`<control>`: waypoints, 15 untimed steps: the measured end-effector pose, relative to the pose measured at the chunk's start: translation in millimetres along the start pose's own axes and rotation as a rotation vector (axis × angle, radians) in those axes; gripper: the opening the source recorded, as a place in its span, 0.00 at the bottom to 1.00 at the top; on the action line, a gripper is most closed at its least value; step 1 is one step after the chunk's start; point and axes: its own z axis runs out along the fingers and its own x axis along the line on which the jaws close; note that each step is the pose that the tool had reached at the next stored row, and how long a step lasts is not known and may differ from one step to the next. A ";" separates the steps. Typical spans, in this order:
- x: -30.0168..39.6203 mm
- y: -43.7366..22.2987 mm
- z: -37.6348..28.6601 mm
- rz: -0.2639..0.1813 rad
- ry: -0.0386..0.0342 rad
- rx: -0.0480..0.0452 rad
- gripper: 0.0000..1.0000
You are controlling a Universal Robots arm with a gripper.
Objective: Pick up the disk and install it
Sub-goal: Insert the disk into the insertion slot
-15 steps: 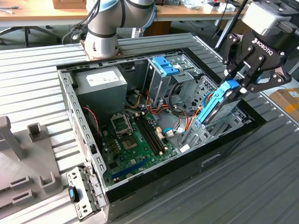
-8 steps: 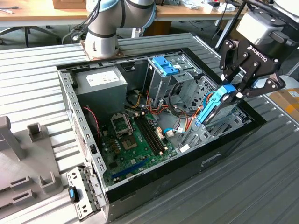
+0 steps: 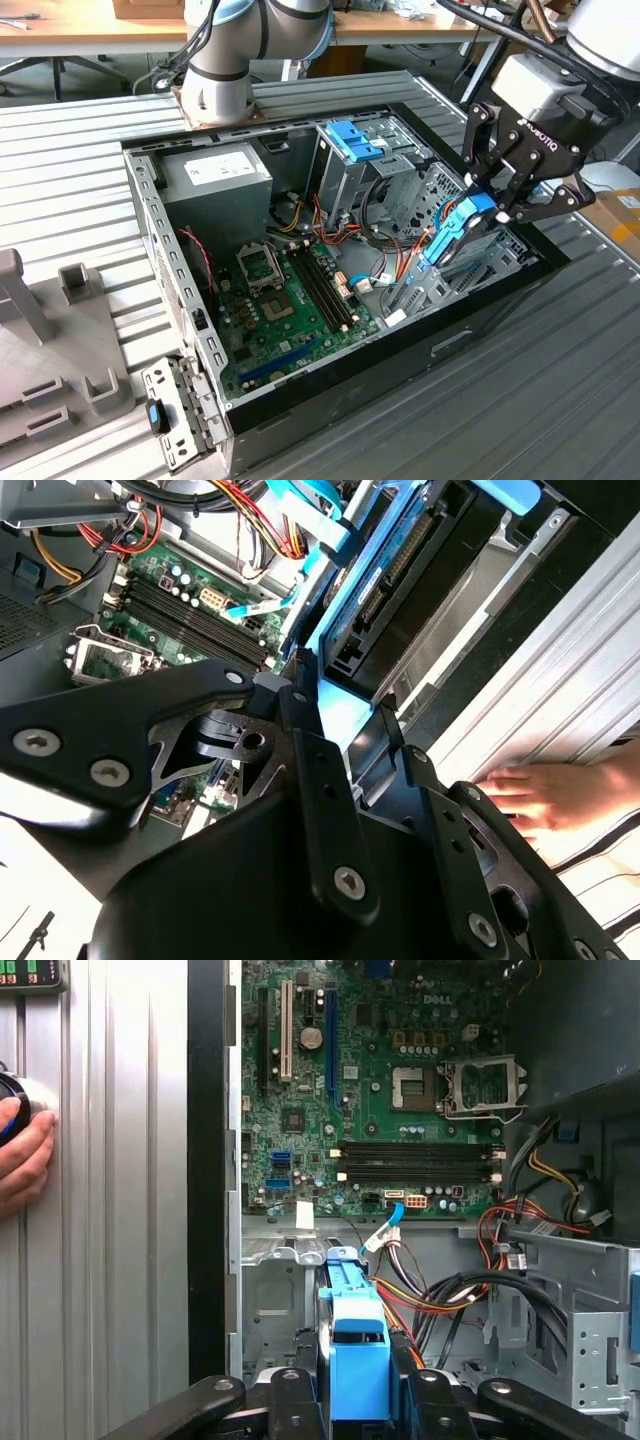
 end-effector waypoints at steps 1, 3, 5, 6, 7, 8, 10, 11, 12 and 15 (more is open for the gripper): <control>0.0 0.0 0.0 0.000 0.0001 0.0000 0.36; 0.0 0.0 0.1 0.000 -0.0001 0.0000 0.36; 0.0 0.0 0.1 0.000 0.0000 0.0000 0.36; 0.0 0.0 0.2 0.000 -0.0001 0.0000 0.36; 0.0 0.0 0.2 0.000 -0.0001 0.0000 0.36; 0.0 0.0 0.2 0.000 -0.0001 0.0000 0.36; 0.0 0.0 0.3 0.000 -0.0001 0.0000 0.36; 0.0 0.0 0.3 0.000 -0.0001 0.0000 0.36; 0.0 0.0 0.3 0.000 0.0000 0.0000 0.36; 0.0 0.0 0.3 0.000 -0.0001 0.0001 0.38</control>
